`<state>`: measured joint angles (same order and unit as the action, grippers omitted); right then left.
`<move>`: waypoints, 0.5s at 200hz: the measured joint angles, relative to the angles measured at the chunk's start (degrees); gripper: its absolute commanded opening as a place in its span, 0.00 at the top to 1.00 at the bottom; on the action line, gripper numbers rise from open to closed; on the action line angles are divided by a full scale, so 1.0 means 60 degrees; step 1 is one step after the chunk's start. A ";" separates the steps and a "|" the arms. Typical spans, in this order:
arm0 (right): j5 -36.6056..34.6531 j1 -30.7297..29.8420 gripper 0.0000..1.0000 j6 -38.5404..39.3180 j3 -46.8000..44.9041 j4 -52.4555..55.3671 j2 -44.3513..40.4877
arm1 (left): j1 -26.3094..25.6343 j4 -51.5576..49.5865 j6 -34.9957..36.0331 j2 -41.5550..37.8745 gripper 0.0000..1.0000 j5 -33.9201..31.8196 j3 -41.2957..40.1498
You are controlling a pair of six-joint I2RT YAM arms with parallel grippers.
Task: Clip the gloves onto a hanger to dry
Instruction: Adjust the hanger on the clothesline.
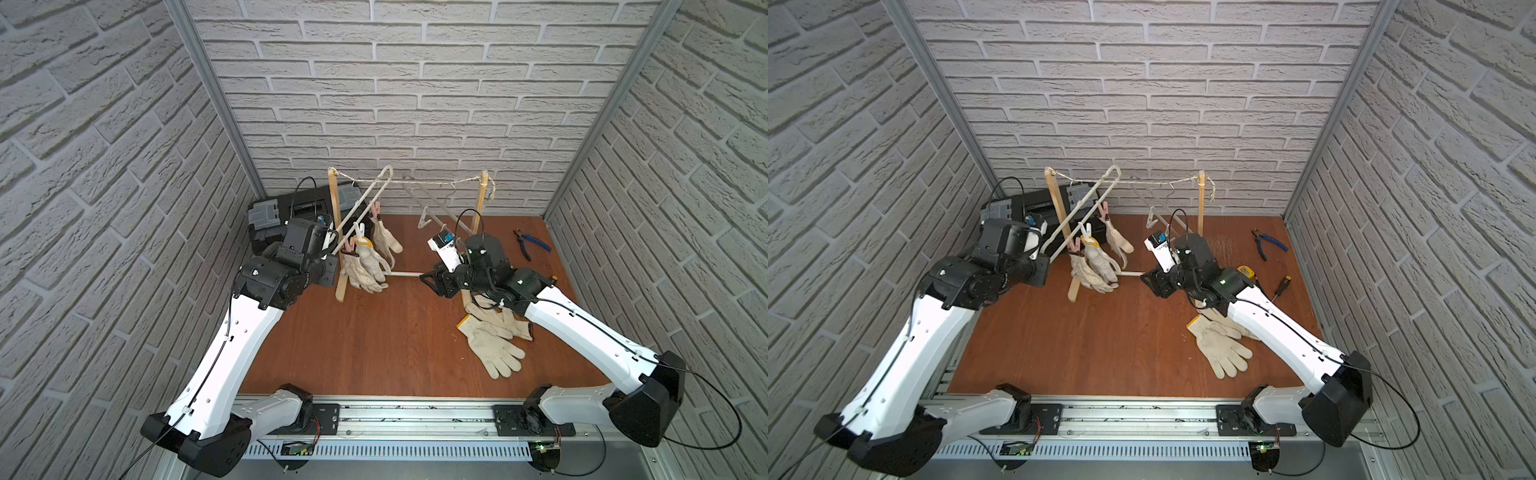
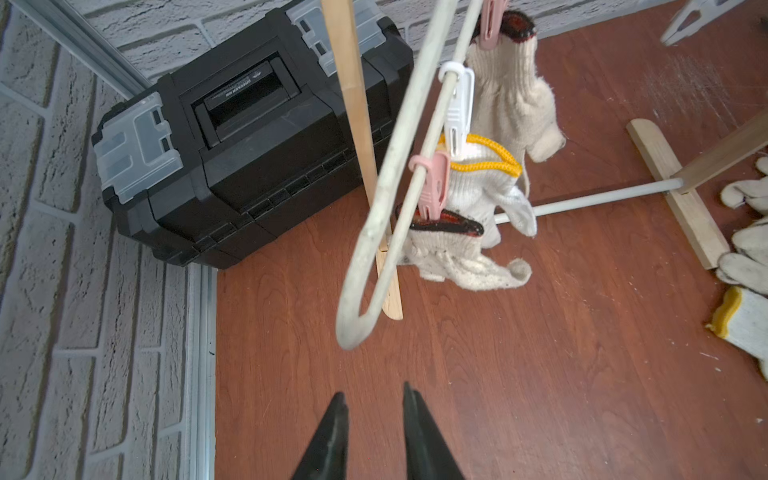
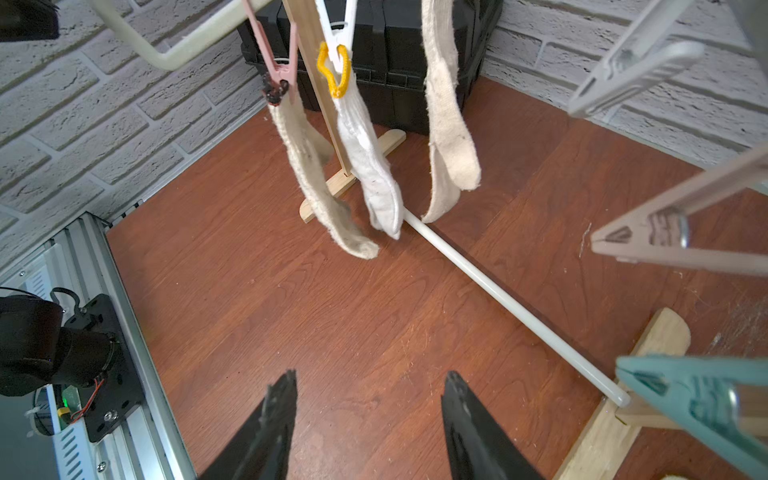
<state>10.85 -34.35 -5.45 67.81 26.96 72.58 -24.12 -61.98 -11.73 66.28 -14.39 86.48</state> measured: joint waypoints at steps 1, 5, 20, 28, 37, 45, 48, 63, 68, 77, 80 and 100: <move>-0.0011 0.0000 0.42 -0.0029 -0.0022 0.0018 -0.0036 | 0.0000 0.0000 0.0004 0.0000 0.70 0.0004 0.0000; -0.0047 0.0000 0.42 -0.0058 -0.0069 0.0066 -0.0117 | 0.0000 0.0004 -0.0004 0.0000 0.69 0.0025 0.0000; -0.0200 -0.0007 0.41 -0.0310 -0.0368 0.0259 -0.0477 | 0.0000 0.0004 -0.0007 0.0000 0.66 0.0069 -0.0011; -0.0357 -0.0022 0.41 -0.0481 -0.0532 0.0452 -0.0619 | 0.0000 -0.0004 -0.0011 -0.0004 0.62 0.0073 -0.0025; -0.0532 -0.0058 0.41 -0.0667 -0.0732 0.0641 -0.0732 | 0.0000 -0.0033 -0.0011 -0.0004 0.58 0.0066 -0.0040; -0.0663 -0.0120 0.41 -0.0860 -0.0958 0.0772 -0.0794 | 0.0000 -0.0066 -0.0025 -0.0015 0.55 0.0058 -0.0044; -0.0725 -0.0146 0.41 -0.0936 -0.1060 0.0820 -0.0816 | -0.0004 -0.0080 -0.0033 -0.0022 0.54 0.0058 -0.0044; -0.1035 -0.0324 0.41 -0.1370 -0.1752 0.0933 -0.1002 | -0.0109 -0.0142 -0.0062 -0.0138 0.43 0.0047 -0.0117; -0.1126 -0.0379 0.41 -0.1537 -0.2011 0.0987 -0.1089 | -0.0168 -0.0153 -0.0087 -0.0215 0.41 0.0055 -0.0175; -0.1333 -0.0470 0.41 -0.1821 -0.2484 0.1104 -0.1293 | -0.0357 -0.0149 -0.0102 -0.0408 0.37 0.0029 -0.0350; -0.1406 -0.0495 0.41 -0.1912 -0.2616 0.1158 -0.1359 | -0.0423 -0.0149 -0.0113 -0.0484 0.35 0.0044 -0.0419; -0.1956 -0.0572 0.40 -0.2459 -0.3399 0.1501 -0.1963 | -0.0889 -0.0171 -0.0248 -0.1140 0.29 0.0062 -0.1151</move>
<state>-0.89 -37.78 -20.21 47.42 35.97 60.80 -29.45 -63.00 -13.21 59.44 -14.02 79.57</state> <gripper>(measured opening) 0.594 0.684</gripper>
